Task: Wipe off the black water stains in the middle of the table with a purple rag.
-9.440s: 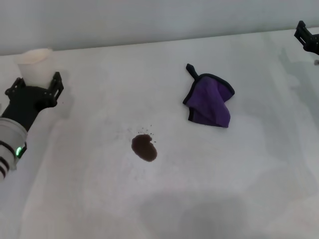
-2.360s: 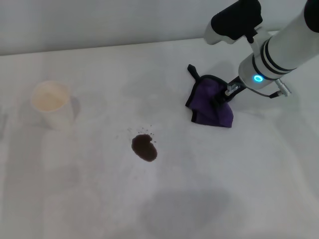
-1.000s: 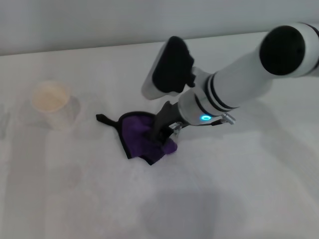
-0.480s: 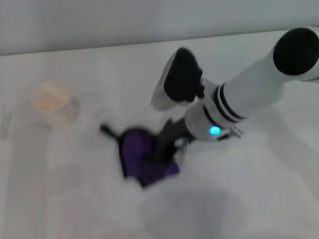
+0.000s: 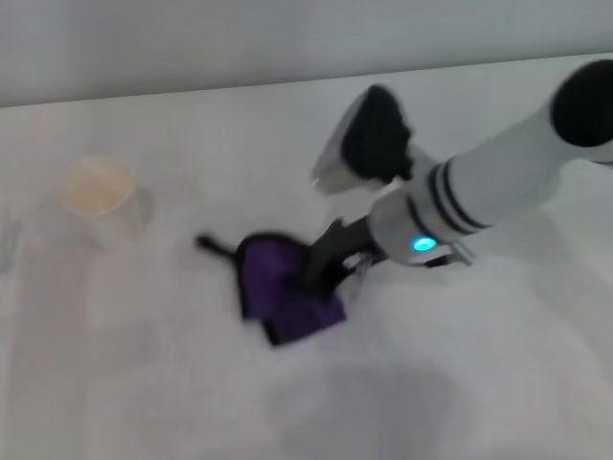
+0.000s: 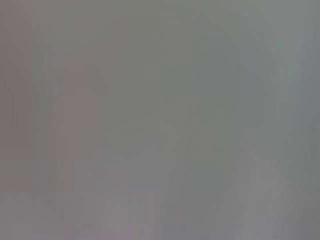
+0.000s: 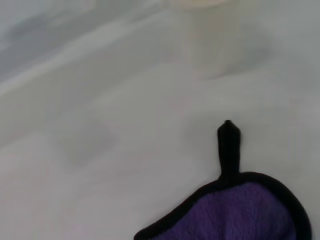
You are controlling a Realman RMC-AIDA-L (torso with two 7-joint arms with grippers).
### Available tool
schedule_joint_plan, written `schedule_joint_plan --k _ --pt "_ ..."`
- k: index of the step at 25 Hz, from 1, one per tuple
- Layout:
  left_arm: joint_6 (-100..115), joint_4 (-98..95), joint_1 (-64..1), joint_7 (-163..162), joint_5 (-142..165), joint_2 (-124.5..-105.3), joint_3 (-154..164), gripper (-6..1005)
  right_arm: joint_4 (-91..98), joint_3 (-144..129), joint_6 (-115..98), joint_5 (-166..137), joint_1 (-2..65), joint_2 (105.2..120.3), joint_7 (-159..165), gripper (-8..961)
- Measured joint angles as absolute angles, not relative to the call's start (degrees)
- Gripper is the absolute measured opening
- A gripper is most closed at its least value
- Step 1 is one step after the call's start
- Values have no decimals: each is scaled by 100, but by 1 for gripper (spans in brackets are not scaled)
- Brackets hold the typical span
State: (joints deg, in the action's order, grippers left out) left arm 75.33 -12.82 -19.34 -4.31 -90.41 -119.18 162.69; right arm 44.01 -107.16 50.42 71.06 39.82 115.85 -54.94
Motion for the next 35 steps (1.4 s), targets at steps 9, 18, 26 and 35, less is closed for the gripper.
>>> schedule_joint_plan --k 9,18,26,35 --pt "7532 -1267 -1891 -431 -9044 -11918 16269 886 4452 -8907 4830 6578 3276 11500 -5721 117" --pt "7532 -1240 -1890 -430 -9044 -11909 16274 885 4809 -7855 5834 6380 2756 11399 -5977 117" --pt "7532 -1239 -1896 -431 -9015 -11909 16278 885 4927 -7525 5984 6202 2484 11382 -6166 122" --pt "7532 -1249 -1886 -431 -8968 -11916 16277 885 4970 -7175 6147 6200 2451 11495 -6770 163"
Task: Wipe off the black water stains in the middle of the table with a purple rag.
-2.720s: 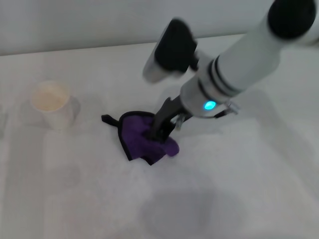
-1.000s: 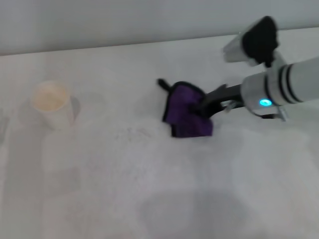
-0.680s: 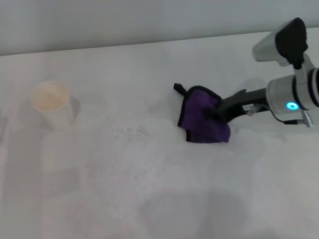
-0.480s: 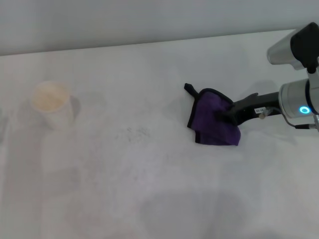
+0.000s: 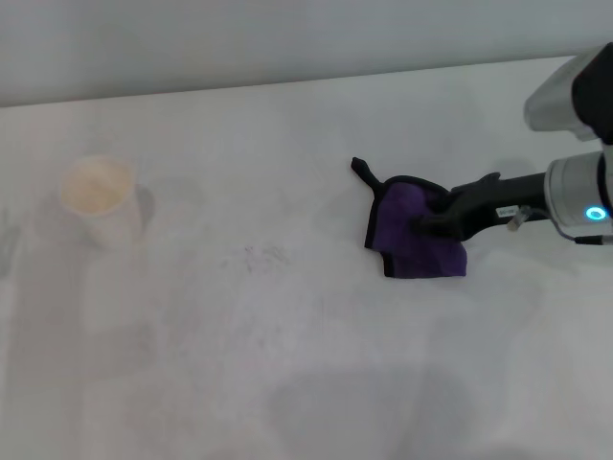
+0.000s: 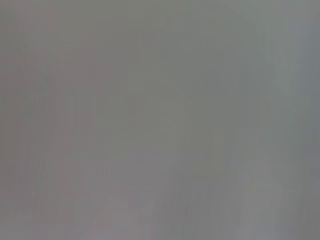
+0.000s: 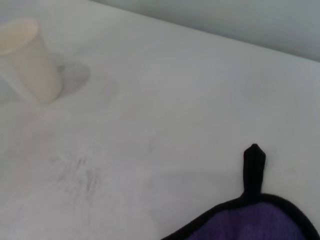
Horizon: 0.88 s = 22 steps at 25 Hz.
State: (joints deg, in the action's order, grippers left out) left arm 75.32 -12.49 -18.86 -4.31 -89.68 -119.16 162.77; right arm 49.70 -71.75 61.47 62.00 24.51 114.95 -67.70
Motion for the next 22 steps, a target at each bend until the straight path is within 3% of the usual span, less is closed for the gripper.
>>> schedule_joint_plan --k 5,7,13,22 --pt "7520 -1241 -1896 -431 -8965 -11918 16277 886 4968 -6497 6194 6309 2424 11516 -7032 344" --pt "7499 -1240 -1916 -430 -8964 -11918 16277 886 4841 -6172 6148 6644 2419 11523 -7298 592" --pt "7486 -1237 -1967 -431 -8964 -11912 16271 886 3941 -5324 6112 8877 2440 11523 -8714 825" --pt "7480 -1230 -2043 -431 -8965 -11909 16231 885 1959 -4678 6723 12748 2328 11582 -13355 867"
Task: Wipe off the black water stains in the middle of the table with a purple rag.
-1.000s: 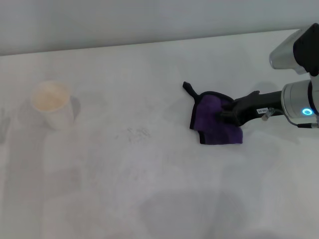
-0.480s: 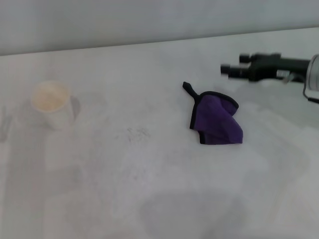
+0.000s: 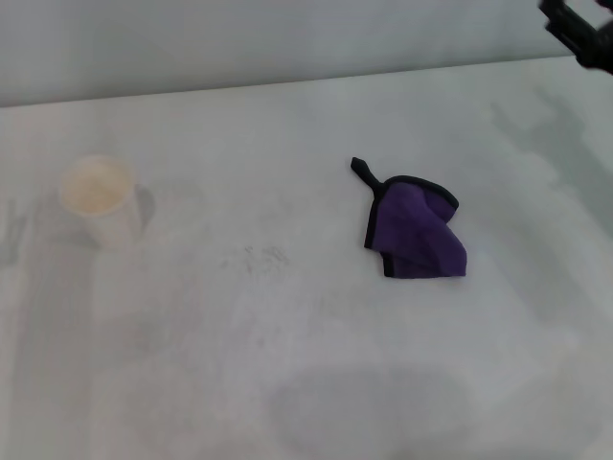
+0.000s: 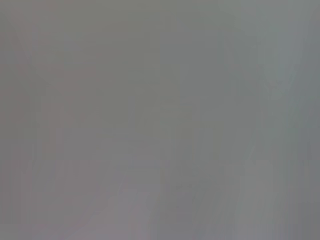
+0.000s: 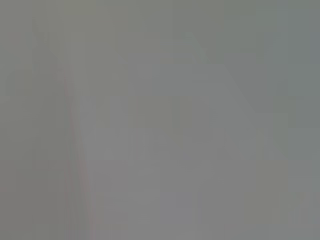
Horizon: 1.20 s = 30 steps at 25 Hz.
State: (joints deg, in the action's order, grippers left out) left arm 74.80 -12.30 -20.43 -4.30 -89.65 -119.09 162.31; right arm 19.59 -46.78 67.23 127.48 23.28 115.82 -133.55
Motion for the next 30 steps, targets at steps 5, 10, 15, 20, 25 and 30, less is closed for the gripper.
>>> schedule_joint_plan --k 5,10,15,20,25,30 --pt "7476 -1218 -2091 -425 -8972 -11909 16230 885 626 -4675 6185 14107 2635 11610 -16738 873" --pt "7403 -1091 -2200 -424 -8995 -11909 16232 886 481 -4681 5456 14153 2768 11617 -17211 871" --pt "7118 -1000 -2365 -426 -9007 -11909 16233 886 479 -4675 5427 14185 2819 11619 -16936 871" --pt "7039 -957 -2465 -428 -9020 -11909 16228 885 481 -4671 5415 14197 2864 11614 -16782 871" --pt "7039 -933 -2561 -430 -9022 -11909 16206 886 465 -4667 5274 14203 2878 11615 -16682 871" --pt "6996 -931 -2673 -430 -9026 -11909 16138 886 492 -4666 5118 14213 2884 11600 -16620 871"
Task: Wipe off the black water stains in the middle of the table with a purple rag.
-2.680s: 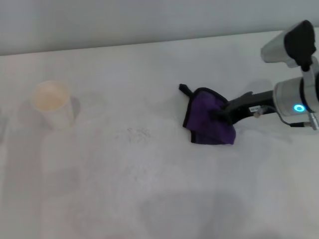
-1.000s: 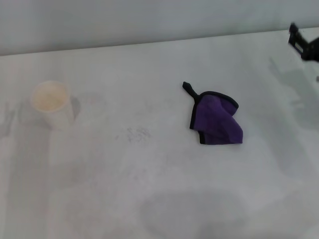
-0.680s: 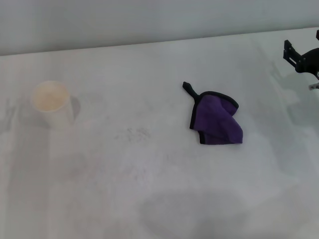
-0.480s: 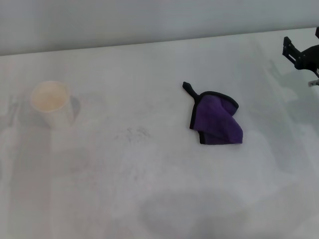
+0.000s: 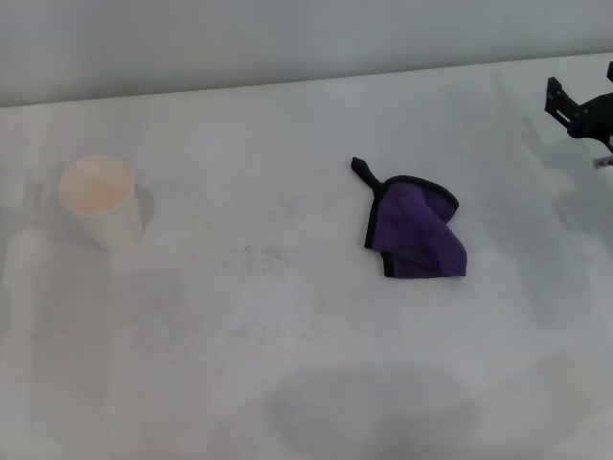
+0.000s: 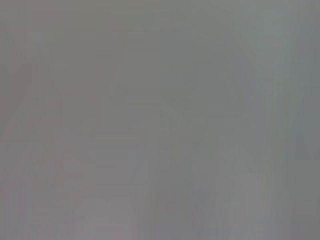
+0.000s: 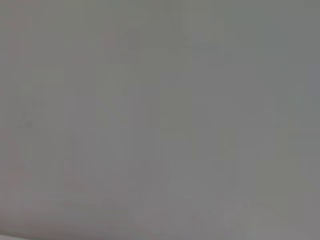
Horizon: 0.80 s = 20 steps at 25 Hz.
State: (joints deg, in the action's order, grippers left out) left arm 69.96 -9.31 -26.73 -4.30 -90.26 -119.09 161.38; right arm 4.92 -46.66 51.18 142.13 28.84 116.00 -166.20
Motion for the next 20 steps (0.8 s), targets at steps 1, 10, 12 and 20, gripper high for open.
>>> schedule_joint_plan --k 1,10,12,20 --pt "6981 -931 -2688 -431 -9026 -11909 16137 886 499 -4666 5084 14214 2886 11597 -16592 871" --pt "6754 -932 -2823 -431 -9073 -11909 16127 885 510 -4464 5018 14221 2900 11588 -16351 871" --pt "6741 -932 -2850 -431 -9108 -11910 16099 885 510 -4456 5030 14221 2900 11589 -16342 871" --pt "6703 -932 -2940 -431 -9091 -11918 16075 885 534 -4455 4963 14221 2929 11575 -16102 871"
